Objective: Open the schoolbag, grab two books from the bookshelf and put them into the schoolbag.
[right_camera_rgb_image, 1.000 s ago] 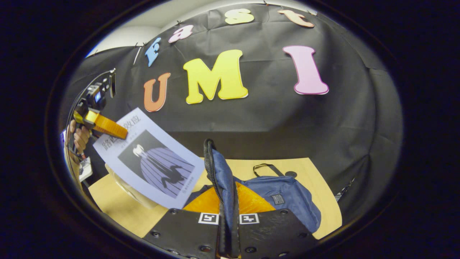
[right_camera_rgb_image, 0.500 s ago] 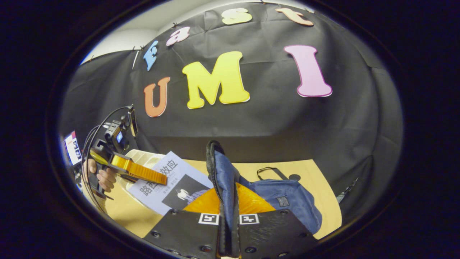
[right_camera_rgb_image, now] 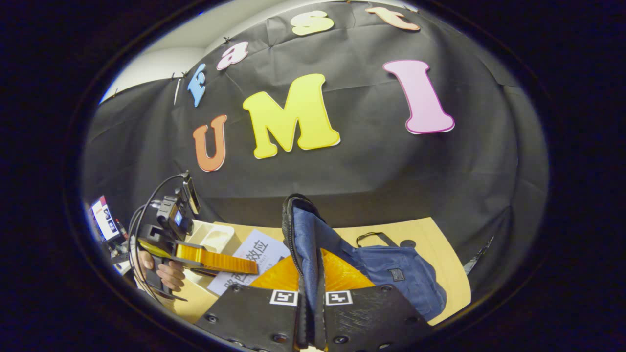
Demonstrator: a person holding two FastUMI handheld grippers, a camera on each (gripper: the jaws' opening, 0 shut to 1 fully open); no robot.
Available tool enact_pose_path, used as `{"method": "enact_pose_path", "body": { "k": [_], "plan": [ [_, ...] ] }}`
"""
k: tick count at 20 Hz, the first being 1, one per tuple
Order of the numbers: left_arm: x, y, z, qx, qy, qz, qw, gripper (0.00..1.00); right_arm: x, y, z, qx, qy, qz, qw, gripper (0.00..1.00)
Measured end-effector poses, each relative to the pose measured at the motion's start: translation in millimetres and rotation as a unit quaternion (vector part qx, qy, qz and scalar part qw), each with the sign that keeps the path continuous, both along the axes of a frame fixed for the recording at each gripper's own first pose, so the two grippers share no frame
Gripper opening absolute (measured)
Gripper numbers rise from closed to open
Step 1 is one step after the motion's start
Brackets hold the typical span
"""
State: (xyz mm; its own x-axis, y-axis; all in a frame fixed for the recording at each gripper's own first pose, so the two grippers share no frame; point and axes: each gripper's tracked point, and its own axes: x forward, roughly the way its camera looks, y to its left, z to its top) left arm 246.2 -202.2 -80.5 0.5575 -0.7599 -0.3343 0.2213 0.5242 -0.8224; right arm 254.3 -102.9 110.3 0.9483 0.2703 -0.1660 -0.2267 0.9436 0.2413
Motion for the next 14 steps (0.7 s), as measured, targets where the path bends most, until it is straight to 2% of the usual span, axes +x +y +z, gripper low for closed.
{"method": "enact_pose_path", "body": {
  "k": [3, 4, 8, 9, 10, 11, 14],
  "plan": [
    [5.9, -17.4, -8.5, -0.022, 0.017, -0.005, 1.0, 0.41, 4.1, 7.2, -0.5, -0.007, 0.001, 0.005, 1.0, 0.09],
    [8.5, -24.1, -13.7, -0.032, 0.026, -0.009, 0.999, 0.41, 3.3, 9.9, -0.9, -0.014, 0.001, 0.007, 1.0, 0.06],
    [21.4, -59.8, -29.3, -0.067, 0.049, -0.024, 0.996, 0.4, 5.1, 20.8, -2.7, -0.042, 0.003, 0.002, 0.999, 0.06],
    [25.1, -69.9, -32.4, -0.071, 0.052, -0.025, 0.996, 0.45, 5.8, 23.6, -3.4, -0.058, 0.005, 0.001, 0.998, 0.06],
    [28.8, -77.1, -34.8, -0.079, 0.054, -0.025, 0.995, 0.4, 4.9, 25.3, -2.1, -0.074, 0.003, -0.001, 0.997, 0.06],
    [30.9, -85.4, -36.9, -0.087, 0.057, -0.027, 0.994, 0.4, 3.7, 27.4, 0.2, -0.085, -0.001, -0.004, 0.996, 0.06],
    [45.1, -104.2, -40.5, -0.121, 0.048, -0.012, 0.991, 0.41, 2.0, 32.0, 4.8, -0.089, -0.008, -0.011, 0.996, 0.06]
  ]
}}
